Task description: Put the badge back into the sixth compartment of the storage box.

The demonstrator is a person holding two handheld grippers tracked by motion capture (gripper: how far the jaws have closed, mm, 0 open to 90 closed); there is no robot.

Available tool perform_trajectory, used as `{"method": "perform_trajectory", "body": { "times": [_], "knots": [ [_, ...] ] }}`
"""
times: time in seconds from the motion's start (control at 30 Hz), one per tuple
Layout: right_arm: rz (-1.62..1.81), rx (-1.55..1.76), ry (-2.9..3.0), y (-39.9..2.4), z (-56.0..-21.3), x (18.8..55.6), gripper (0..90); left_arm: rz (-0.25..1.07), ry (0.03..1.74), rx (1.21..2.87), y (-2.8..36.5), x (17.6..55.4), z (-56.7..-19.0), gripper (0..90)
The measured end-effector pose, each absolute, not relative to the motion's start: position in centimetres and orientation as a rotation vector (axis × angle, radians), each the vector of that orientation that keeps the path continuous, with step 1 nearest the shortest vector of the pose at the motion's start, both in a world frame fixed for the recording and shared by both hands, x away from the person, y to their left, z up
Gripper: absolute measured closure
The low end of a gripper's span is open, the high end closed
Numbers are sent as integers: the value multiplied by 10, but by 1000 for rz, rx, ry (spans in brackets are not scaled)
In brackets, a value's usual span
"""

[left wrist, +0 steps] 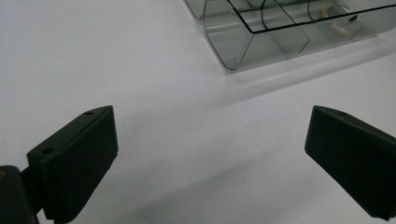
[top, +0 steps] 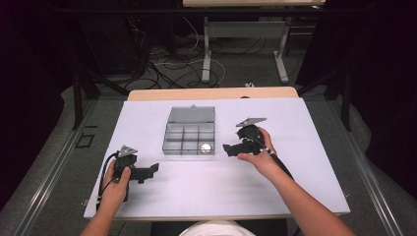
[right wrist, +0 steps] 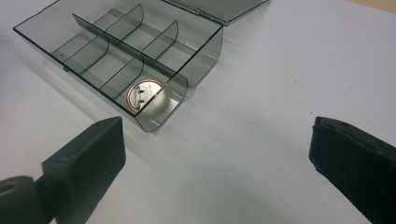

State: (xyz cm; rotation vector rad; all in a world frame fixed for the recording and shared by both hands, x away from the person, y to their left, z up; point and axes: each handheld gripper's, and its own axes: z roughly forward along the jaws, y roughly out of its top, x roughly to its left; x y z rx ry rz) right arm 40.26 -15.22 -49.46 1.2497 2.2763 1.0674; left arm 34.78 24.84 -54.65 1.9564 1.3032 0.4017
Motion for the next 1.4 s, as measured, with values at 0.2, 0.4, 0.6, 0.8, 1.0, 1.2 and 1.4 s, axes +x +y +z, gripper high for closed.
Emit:
{"method": "perform_trajectory", "body": {
  "times": [0.2, 0.4, 0.6, 0.8, 1.0, 1.2, 1.4],
  "knots": [
    [1066, 1266, 2262, -166, -497, 396, 8, 402, 1307, 1948, 248, 348, -547, 31],
    [1016, 1263, 2237, -181, -501, 391, 0, 402, 1309, 1950, 247, 347, -547, 31],
    [1003, 1296, 2214, -197, -506, 384, 0, 402, 1314, 1949, 247, 347, -547, 31],
    [1002, 1343, 2204, -213, -513, 379, 0, 402, 1314, 1954, 247, 347, -547, 31],
    [1009, 1380, 2185, -223, -521, 374, 0, 403, 1315, 1951, 247, 347, -547, 31],
    [1001, 1418, 2154, -238, -526, 373, 0, 404, 1315, 1950, 247, 347, -547, 33],
    [994, 1440, 2130, -249, -530, 374, 0, 403, 1314, 1951, 247, 347, -547, 33]
  ]
}}
